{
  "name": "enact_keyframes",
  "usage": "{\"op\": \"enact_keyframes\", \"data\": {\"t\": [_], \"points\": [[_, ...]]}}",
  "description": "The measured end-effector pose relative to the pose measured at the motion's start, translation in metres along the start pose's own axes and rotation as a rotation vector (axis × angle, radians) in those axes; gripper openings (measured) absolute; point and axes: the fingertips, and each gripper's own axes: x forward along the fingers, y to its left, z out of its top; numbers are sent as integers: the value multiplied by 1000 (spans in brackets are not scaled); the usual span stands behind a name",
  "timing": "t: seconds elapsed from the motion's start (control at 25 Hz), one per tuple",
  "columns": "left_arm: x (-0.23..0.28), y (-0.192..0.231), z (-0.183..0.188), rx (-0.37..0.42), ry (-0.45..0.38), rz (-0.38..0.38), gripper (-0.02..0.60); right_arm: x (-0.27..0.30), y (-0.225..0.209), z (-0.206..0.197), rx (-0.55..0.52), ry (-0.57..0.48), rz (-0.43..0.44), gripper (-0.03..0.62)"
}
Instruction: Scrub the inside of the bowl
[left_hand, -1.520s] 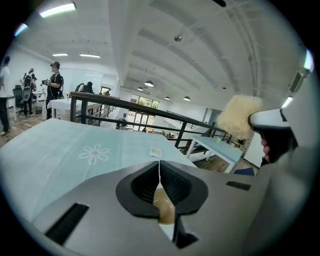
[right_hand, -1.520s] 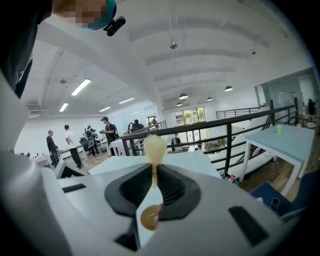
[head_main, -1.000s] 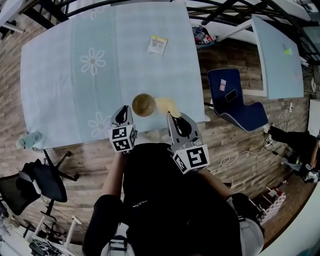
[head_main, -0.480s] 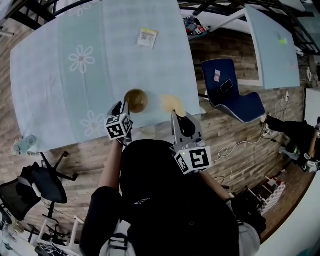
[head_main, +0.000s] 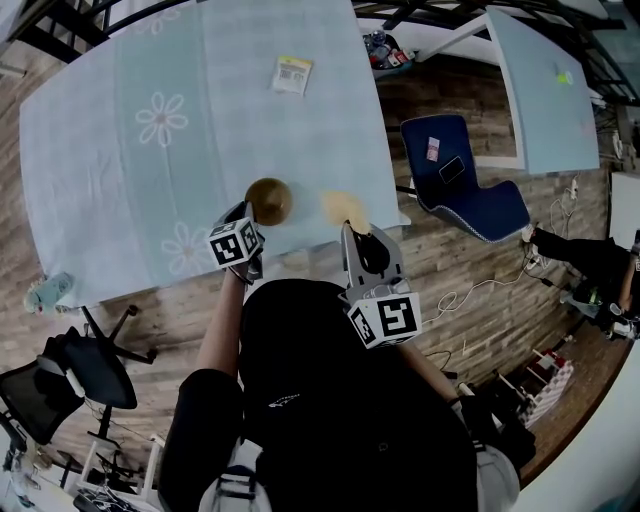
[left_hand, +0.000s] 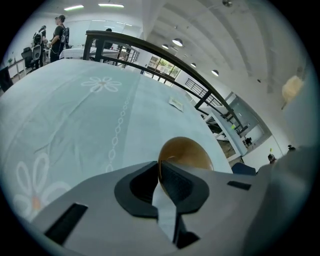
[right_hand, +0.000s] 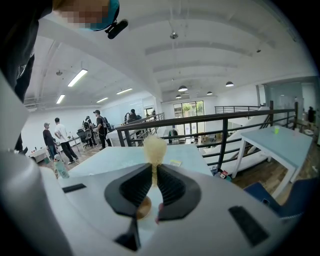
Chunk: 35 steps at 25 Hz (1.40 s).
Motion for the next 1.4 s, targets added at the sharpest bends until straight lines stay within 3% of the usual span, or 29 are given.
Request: {"op": "enact_keyframes", "data": {"t": [0.2,0.44,0.56,0.84,1.16,1.4], "points": [[-7,-8,4,5,4,-16,25,2,5,1,-2,-2,7,38],[-39,-36,33,143,-47,-60,23,4,24,2,-23,-6,45,38],[-62,-56,53,200,-82,-122,23,6,35,1,-36,-7,60,38],[-137,-98,106,208,-189,-255,21,6,66,1,-68,-20,81,38],[-213,-107,124,470,-218,-169,21,10,126,15,-161,-84,171,38],[-242,-98,115,536,-253,-93,21,14,162,16,-205,-90,243,37]]}}
